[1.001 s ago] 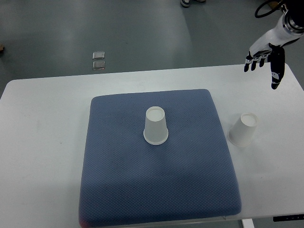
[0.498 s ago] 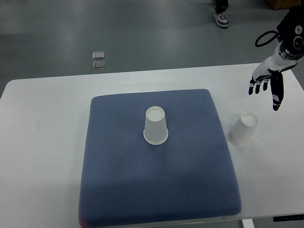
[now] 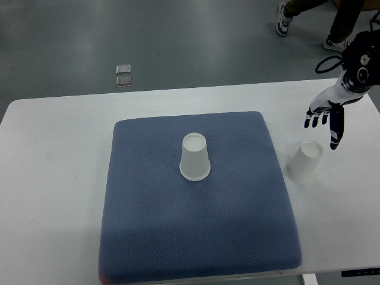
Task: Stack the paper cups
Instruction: 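Lower the right hand and close its fingers around the lying white cup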
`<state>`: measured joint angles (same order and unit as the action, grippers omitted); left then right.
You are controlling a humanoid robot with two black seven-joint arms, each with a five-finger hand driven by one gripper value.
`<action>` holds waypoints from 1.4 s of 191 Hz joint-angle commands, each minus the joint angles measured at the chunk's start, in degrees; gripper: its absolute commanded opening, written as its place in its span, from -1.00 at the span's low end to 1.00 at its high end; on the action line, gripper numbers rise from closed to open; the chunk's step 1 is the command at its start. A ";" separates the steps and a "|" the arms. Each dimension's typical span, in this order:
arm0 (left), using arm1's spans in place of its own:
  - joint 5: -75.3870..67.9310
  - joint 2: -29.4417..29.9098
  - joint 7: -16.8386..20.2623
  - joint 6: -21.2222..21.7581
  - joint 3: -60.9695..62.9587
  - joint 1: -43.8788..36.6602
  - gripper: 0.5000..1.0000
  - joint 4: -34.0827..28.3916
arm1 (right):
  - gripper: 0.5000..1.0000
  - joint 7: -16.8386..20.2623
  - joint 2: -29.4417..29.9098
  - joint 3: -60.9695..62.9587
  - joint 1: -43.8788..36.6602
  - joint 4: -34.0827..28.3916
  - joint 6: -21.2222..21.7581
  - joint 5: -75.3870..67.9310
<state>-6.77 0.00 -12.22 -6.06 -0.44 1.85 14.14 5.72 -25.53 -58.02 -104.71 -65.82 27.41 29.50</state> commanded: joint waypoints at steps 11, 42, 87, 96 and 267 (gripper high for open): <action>0.00 0.00 0.00 0.08 0.00 0.00 1.00 0.01 | 0.69 0.52 1.09 -0.08 1.62 -0.09 -2.36 -2.26; 0.00 0.00 0.00 0.08 0.00 0.00 1.00 0.09 | 0.69 0.52 1.71 -0.08 3.29 -0.09 -4.74 -2.52; 0.00 0.00 0.00 0.08 0.00 0.00 1.00 0.18 | 0.69 0.52 1.89 0.01 6.01 -0.09 -7.72 -2.52; 0.00 0.00 0.00 0.08 0.00 0.00 1.00 0.18 | 0.69 0.52 1.80 0.01 6.27 -0.09 -8.16 -2.52; 0.00 0.00 0.00 -0.01 0.00 0.00 1.00 0.18 | 0.60 0.52 1.53 1.85 10.32 -0.27 -14.05 -4.19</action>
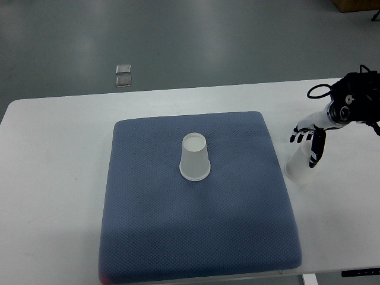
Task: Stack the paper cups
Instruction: 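Lower the right hand and close its fingers around the lying white cup, then lift the white cup with the right hand and carry it toward the pad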
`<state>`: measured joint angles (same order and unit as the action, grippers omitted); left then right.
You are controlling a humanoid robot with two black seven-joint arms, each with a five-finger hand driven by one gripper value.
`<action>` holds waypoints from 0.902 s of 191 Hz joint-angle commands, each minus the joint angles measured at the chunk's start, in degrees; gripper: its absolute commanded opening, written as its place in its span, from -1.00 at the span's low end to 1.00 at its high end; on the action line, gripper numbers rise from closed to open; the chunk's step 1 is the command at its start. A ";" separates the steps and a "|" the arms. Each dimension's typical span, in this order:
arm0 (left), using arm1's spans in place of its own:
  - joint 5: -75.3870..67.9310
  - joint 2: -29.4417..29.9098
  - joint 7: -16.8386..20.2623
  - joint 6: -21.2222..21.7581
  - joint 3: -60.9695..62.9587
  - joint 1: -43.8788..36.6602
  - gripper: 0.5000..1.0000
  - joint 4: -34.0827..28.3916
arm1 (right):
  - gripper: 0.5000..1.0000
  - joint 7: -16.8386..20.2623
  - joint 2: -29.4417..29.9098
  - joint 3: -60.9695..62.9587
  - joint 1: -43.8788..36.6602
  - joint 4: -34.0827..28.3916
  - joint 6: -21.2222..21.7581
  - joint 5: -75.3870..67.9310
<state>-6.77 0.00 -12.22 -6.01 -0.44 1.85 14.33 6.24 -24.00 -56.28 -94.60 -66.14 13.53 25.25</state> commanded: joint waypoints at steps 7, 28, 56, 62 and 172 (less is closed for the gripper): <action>0.00 0.00 0.00 -0.05 0.00 0.00 1.00 0.00 | 0.59 0.00 0.01 0.12 0.21 -0.04 -0.17 0.06; 0.00 0.00 0.00 0.04 0.00 0.00 1.00 -0.09 | 0.47 0.00 0.01 0.12 0.30 -0.04 -0.17 0.06; 0.00 0.00 0.00 0.04 0.00 0.00 1.00 -0.27 | 0.20 0.00 0.01 0.12 0.38 -0.04 -0.17 0.06; 0.00 0.00 0.00 0.04 -0.09 0.00 1.00 -0.27 | 0.12 0.00 0.10 0.12 0.65 -0.04 -0.17 0.15; 0.00 0.00 0.00 0.04 0.00 0.00 1.00 -0.27 | -0.31 0.00 -1.57 -0.59 -11.66 -3.11 6.51 0.50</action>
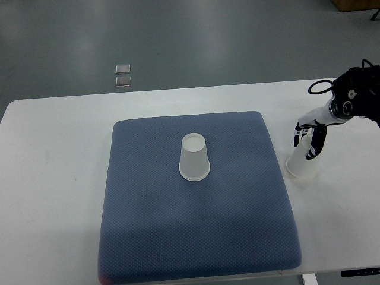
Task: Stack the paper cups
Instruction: 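Lift the white cup with the right hand and carry it toward the pad, then lower the held cup mouth-down onto the upside-down cup on the pad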
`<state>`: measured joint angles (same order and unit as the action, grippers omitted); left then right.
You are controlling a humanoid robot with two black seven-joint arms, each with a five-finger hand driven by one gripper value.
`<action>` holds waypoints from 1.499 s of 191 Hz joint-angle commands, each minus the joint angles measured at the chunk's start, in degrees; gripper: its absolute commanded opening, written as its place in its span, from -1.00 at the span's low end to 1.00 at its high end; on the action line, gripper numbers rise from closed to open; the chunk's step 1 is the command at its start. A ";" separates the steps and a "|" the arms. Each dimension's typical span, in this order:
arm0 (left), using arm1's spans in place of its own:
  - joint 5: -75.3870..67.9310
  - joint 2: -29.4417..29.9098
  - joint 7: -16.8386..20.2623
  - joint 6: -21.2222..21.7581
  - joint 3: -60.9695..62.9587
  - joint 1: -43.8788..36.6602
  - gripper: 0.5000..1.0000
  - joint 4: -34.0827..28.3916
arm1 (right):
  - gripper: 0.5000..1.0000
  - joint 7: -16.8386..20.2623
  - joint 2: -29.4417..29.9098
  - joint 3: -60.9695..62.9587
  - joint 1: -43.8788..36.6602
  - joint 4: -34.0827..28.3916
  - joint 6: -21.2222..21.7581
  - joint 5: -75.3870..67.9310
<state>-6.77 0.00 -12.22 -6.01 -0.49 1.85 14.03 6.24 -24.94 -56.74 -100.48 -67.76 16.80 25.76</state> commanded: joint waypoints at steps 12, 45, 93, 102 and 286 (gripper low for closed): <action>0.00 0.00 0.00 -0.05 0.05 -0.01 1.00 0.29 | -0.31 0.00 -0.72 -0.13 -10.52 -2.38 5.44 -0.01; 0.00 0.00 0.00 -0.05 0.05 -0.01 1.00 0.38 | -0.30 0.00 -0.81 0.58 -22.65 -2.65 14.31 -0.01; 0.00 0.00 0.00 -0.05 -0.04 -0.01 1.00 0.29 | -0.27 -0.09 -1.43 0.14 -32.67 -2.47 18.20 0.26; 0.00 0.00 0.00 0.03 0.05 -0.01 1.00 0.38 | -0.27 -0.09 -1.69 -0.04 -33.20 -2.38 18.20 0.43; 0.00 0.00 0.00 -0.05 0.05 -0.01 1.00 0.29 | -0.27 -0.09 16.94 9.36 -35.75 -0.80 18.20 -8.88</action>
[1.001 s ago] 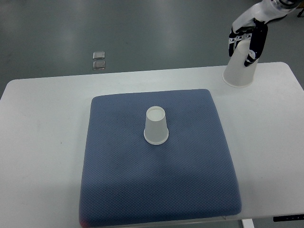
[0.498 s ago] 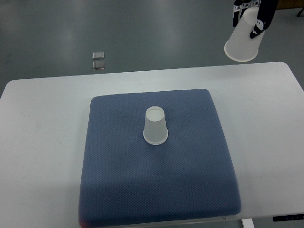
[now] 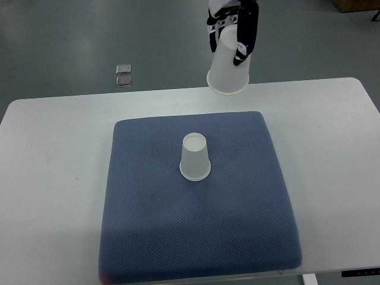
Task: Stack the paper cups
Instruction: 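Lower the held cup mouth-down onto the upside-down cup on the pad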
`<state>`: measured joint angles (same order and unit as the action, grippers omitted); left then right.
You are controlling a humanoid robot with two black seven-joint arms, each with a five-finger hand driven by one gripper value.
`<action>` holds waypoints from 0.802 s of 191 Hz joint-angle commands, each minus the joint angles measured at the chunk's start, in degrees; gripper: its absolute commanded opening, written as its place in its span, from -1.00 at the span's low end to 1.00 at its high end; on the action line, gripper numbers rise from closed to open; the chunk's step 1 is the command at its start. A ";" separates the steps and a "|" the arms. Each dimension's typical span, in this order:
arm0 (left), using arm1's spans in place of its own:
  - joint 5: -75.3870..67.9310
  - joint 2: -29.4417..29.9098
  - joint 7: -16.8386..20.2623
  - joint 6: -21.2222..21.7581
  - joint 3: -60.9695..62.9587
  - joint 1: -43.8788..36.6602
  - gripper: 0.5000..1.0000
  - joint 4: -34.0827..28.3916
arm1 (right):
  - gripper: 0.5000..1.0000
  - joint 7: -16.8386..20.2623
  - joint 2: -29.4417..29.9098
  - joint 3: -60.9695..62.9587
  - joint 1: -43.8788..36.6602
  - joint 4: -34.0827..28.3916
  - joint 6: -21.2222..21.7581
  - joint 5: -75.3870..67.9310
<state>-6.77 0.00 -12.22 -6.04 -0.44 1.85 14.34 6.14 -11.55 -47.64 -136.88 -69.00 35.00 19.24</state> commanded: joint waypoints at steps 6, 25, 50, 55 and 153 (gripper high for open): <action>0.00 0.00 0.00 0.06 0.00 0.00 1.00 -0.10 | -0.27 0.01 4.61 0.70 0.92 0.53 0.00 -3.07; 0.00 0.00 0.00 0.06 0.00 0.00 1.00 -0.10 | -0.27 0.01 6.98 2.02 1.80 0.88 0.00 -5.44; 0.00 0.00 0.00 0.06 0.00 0.00 1.00 -0.10 | -0.27 0.01 10.32 2.29 3.64 2.02 0.00 -8.51; 0.00 0.00 0.00 0.06 0.00 0.00 1.00 -0.10 | -0.27 0.01 10.85 2.37 3.99 2.38 0.00 -8.69; 0.00 0.00 0.00 0.06 0.00 0.00 1.00 -0.28 | -0.25 0.01 11.55 2.02 11.55 6.33 -0.72 -8.34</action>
<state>-6.77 0.00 -12.22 -6.02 -0.44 1.84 14.06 6.17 0.00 -45.30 -126.30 -62.92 34.98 10.84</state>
